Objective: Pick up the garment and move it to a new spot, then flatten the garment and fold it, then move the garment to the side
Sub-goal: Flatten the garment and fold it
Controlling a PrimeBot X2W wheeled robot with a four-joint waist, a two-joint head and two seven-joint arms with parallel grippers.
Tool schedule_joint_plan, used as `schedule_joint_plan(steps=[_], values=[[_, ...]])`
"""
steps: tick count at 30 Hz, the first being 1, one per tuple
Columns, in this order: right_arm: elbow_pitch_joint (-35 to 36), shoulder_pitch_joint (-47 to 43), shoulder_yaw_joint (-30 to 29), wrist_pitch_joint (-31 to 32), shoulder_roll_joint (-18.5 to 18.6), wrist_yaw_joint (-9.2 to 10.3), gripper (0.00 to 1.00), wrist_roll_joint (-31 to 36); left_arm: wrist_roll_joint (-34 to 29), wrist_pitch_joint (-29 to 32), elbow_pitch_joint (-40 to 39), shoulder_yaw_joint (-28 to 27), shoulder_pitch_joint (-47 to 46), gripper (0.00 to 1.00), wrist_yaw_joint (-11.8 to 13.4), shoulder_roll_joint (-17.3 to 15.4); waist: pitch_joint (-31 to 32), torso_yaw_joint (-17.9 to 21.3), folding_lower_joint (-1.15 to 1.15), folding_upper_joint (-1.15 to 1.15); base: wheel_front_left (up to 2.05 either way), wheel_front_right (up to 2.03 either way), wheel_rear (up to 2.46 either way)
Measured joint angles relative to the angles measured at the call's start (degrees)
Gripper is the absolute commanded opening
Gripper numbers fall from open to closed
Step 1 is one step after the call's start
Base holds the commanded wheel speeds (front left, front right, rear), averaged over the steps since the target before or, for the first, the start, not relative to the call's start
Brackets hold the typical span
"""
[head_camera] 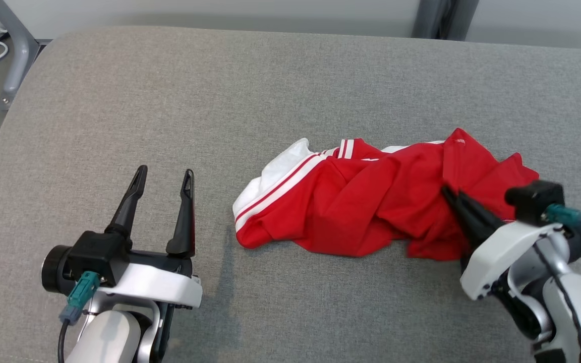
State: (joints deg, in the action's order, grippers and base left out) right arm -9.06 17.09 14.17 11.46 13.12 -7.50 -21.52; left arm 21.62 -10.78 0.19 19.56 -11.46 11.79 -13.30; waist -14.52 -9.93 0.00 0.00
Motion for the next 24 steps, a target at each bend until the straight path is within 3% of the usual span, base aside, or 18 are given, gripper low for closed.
schedule_joint_plan(steps=[10, 14, 19, 24], values=[[7.8, 13.6, -0.9, -3.2, 4.0, 0.0, 0.0, -0.1, 0.2, -1.1, 1.2, -0.3, -1.0, 1.0, -0.2, -0.2, 0.6, 2.9, 0.0, 0.0, 0.0, 0.0, 0.0], [12.5, 14.8, -1.1, -4.1, 4.8, 0.0, 0.0, -0.7, 0.4, -1.1, 1.4, -0.4, -1.0, 1.0, -0.2, -0.5, 1.0, 4.7, 0.0, 0.0, 0.0, 0.0, 0.0], [16.6, 2.3, -2.6, 0.6, 5.4, 0.0, 0.0, -3.7, 0.7, -1.1, 1.4, -0.4, -1.0, 1.0, -0.2, -0.6, 1.3, 6.0, 0.0, 0.0, 0.0, 0.0, 0.0], [15.8, -12.2, -4.5, 3.0, 3.5, 0.01, 0.0, -5.8, 0.7, -1.0, 1.2, -0.5, -0.9, 1.0, -0.1, -1.1, 1.0, 7.2, 0.0, 0.0, 0.0, 0.0, 0.0]])
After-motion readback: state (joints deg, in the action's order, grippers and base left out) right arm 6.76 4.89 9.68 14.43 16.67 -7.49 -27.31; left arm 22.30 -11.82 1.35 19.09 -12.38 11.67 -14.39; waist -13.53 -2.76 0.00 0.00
